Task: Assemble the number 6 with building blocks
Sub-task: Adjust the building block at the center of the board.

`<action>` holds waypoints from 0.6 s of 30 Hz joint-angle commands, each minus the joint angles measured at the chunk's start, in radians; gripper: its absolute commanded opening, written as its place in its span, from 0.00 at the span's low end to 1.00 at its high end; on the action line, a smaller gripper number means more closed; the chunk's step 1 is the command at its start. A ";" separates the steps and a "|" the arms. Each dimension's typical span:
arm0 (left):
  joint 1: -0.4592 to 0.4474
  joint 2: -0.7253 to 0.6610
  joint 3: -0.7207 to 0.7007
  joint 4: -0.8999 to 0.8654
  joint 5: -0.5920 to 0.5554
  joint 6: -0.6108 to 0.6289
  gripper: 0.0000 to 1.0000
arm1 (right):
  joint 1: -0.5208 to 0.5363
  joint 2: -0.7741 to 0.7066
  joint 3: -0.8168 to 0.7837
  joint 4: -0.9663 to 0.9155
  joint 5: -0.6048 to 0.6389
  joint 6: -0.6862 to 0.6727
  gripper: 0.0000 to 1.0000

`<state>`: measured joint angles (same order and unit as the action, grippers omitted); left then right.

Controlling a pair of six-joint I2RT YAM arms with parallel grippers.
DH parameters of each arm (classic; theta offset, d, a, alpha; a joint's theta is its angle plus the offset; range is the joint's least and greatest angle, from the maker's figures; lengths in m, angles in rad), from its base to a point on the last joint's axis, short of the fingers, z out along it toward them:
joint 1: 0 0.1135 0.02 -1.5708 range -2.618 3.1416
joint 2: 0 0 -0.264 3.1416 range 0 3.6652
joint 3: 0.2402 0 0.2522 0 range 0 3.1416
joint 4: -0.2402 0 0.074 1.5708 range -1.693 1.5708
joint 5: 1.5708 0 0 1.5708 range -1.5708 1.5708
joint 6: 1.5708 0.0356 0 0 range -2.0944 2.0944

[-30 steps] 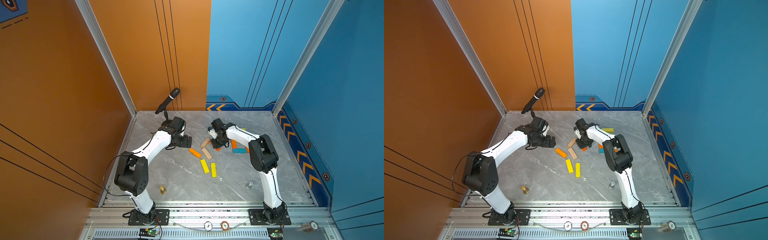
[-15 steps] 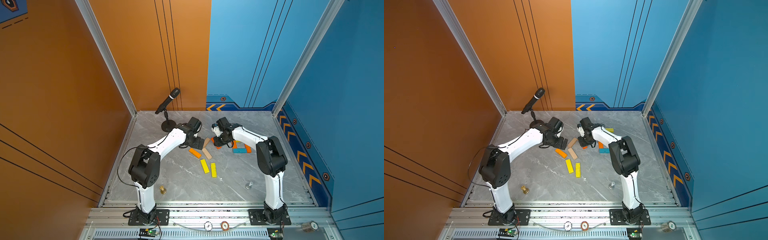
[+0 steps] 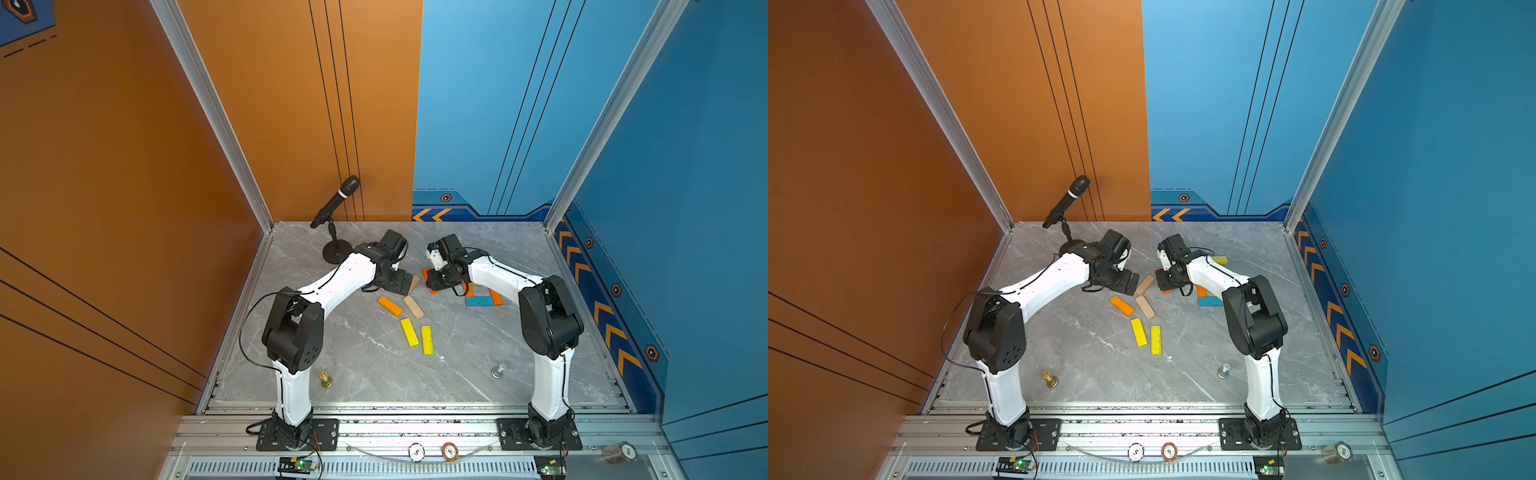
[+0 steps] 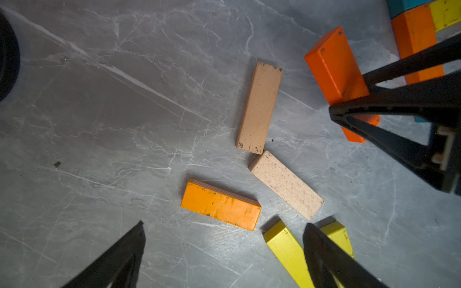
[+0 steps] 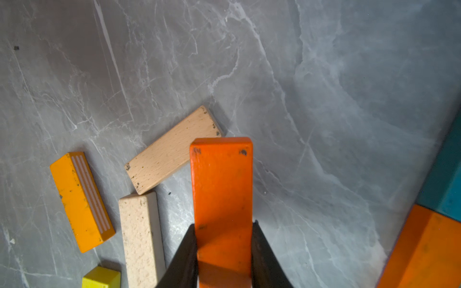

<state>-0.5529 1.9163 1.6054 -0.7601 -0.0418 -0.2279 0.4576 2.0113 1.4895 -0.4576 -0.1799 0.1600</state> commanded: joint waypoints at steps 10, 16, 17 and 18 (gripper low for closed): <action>0.000 0.120 0.115 -0.016 -0.010 0.089 0.93 | -0.023 -0.126 -0.101 0.099 0.034 0.186 0.24; 0.002 0.213 0.194 -0.015 0.033 0.110 0.77 | -0.026 -0.158 -0.148 0.125 0.069 0.216 0.25; 0.004 0.230 0.207 -0.015 0.041 0.111 0.75 | -0.029 -0.161 -0.149 0.124 0.072 0.214 0.25; 0.004 0.245 0.219 -0.016 0.050 0.111 0.73 | -0.031 -0.161 -0.150 0.118 0.076 0.216 0.25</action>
<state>-0.5529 2.1265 1.7813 -0.7597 -0.0330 -0.1333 0.4362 1.8988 1.3518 -0.3580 -0.1452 0.3458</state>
